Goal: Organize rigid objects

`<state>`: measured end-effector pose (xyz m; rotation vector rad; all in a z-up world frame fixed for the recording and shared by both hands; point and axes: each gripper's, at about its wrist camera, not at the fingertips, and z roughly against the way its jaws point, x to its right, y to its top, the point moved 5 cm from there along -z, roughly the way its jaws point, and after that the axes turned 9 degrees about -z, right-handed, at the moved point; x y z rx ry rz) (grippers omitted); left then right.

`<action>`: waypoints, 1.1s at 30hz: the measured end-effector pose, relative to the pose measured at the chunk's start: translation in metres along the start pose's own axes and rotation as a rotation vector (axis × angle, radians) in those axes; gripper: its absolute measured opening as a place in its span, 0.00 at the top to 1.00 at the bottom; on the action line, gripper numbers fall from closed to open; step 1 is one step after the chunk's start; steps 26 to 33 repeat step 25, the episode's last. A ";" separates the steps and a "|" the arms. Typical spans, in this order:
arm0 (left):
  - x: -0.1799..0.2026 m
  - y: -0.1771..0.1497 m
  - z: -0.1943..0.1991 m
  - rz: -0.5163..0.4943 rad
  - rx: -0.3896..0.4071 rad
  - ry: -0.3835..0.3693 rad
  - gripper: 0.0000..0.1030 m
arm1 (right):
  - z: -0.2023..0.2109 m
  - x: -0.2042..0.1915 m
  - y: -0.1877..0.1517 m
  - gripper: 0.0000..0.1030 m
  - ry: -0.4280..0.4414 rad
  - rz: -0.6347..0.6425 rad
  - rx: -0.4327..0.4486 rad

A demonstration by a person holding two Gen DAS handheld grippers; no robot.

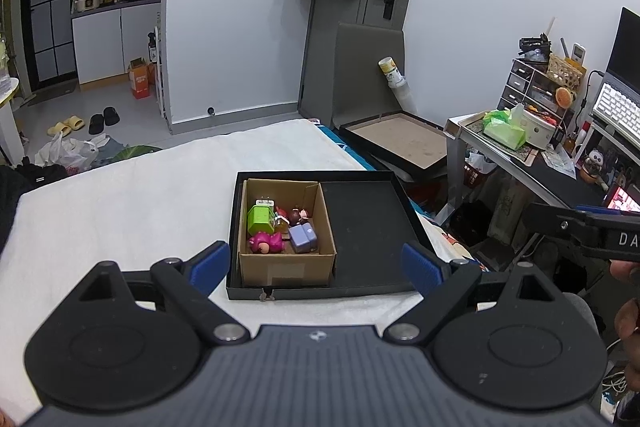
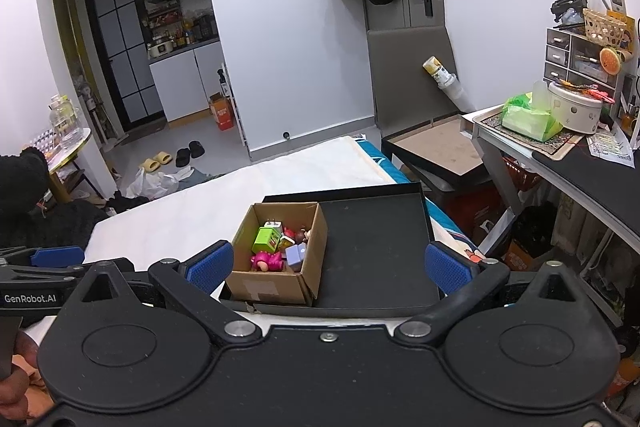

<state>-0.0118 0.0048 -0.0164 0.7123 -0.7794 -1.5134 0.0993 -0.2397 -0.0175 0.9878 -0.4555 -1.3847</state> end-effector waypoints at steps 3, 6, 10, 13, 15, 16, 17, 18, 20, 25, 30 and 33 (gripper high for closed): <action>0.000 0.000 0.000 0.000 -0.001 0.002 0.11 | -0.001 0.002 0.000 0.00 -0.001 -0.001 -0.002; 0.002 0.000 0.001 -0.004 0.002 0.000 0.11 | 0.000 0.002 0.000 0.00 0.002 -0.001 -0.001; 0.003 0.001 0.002 -0.007 0.005 -0.002 0.11 | 0.000 0.002 0.000 0.00 0.002 -0.001 -0.001; 0.003 0.001 0.003 -0.009 0.008 -0.002 0.11 | -0.001 0.002 -0.001 0.00 0.001 -0.001 -0.002; 0.004 0.002 0.003 -0.010 0.011 -0.002 0.11 | 0.000 0.002 -0.001 0.00 0.001 0.000 -0.002; 0.003 0.002 0.003 -0.009 0.015 -0.003 0.11 | 0.000 0.002 -0.001 0.00 0.002 0.000 -0.002; 0.003 0.002 0.004 -0.007 0.018 -0.003 0.11 | 0.000 0.001 -0.001 0.00 0.002 -0.001 -0.002; 0.003 0.002 0.004 -0.007 0.018 -0.001 0.11 | 0.000 0.001 0.000 0.00 0.004 0.000 -0.002; 0.003 0.002 0.004 -0.005 0.017 0.001 0.11 | -0.001 0.002 -0.001 0.00 0.006 0.002 -0.002; 0.004 0.003 0.004 -0.013 0.018 -0.004 0.11 | -0.002 0.001 -0.001 0.00 0.010 0.005 -0.005; 0.004 0.003 0.004 -0.013 0.018 -0.004 0.11 | -0.002 0.001 -0.001 0.00 0.010 0.005 -0.005; 0.004 0.003 0.004 -0.013 0.018 -0.004 0.11 | -0.002 0.001 -0.001 0.00 0.010 0.005 -0.005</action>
